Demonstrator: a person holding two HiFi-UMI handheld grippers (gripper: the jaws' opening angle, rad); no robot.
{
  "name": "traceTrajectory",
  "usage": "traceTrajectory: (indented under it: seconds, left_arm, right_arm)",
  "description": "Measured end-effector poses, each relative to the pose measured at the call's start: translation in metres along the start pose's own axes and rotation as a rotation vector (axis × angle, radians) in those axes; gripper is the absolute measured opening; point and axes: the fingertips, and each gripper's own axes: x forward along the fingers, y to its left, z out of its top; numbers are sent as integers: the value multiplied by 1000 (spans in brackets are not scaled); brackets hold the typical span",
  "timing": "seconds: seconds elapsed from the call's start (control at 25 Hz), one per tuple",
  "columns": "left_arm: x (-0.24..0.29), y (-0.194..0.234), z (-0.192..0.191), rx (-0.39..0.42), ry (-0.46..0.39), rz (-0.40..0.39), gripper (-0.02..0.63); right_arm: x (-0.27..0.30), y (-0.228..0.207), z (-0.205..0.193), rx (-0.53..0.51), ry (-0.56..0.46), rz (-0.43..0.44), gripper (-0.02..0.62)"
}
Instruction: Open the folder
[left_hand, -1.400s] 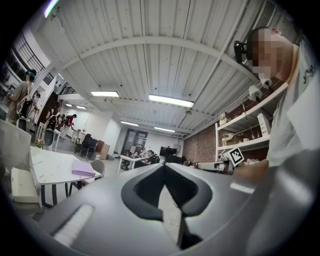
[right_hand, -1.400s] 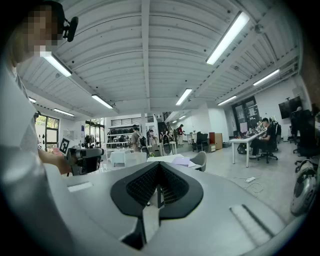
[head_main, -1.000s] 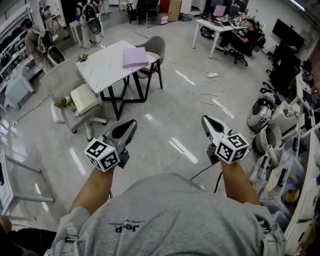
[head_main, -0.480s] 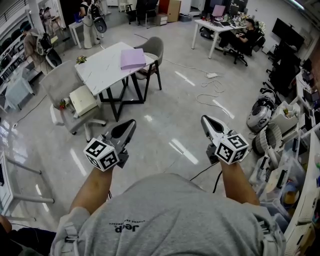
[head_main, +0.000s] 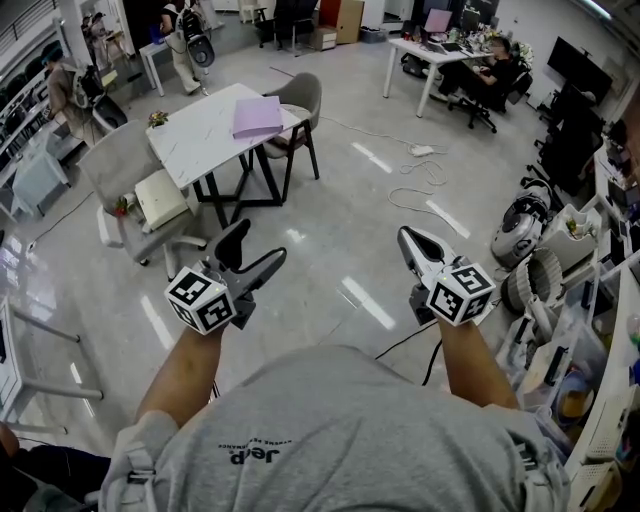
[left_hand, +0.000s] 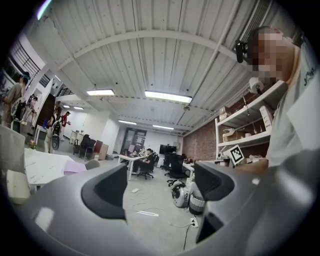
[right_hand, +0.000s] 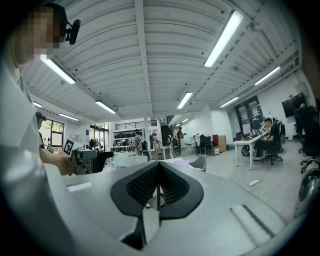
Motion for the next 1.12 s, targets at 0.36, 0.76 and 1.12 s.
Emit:
traceTrajectory:
  seconds: [0.36,0.76,1.12]
  left_arm:
    - [38,-12,-13,7,21,6,449]
    - [80,92,-18,8,3,-23,449]
    - [162,276,23,7,-14,-128,449]
  right_arm:
    - [2,-37,-7,3,6,25,3]
    - [108,-67,-15,3,25,9,3]
    - [295,-103,28,-35,1,-55,4]
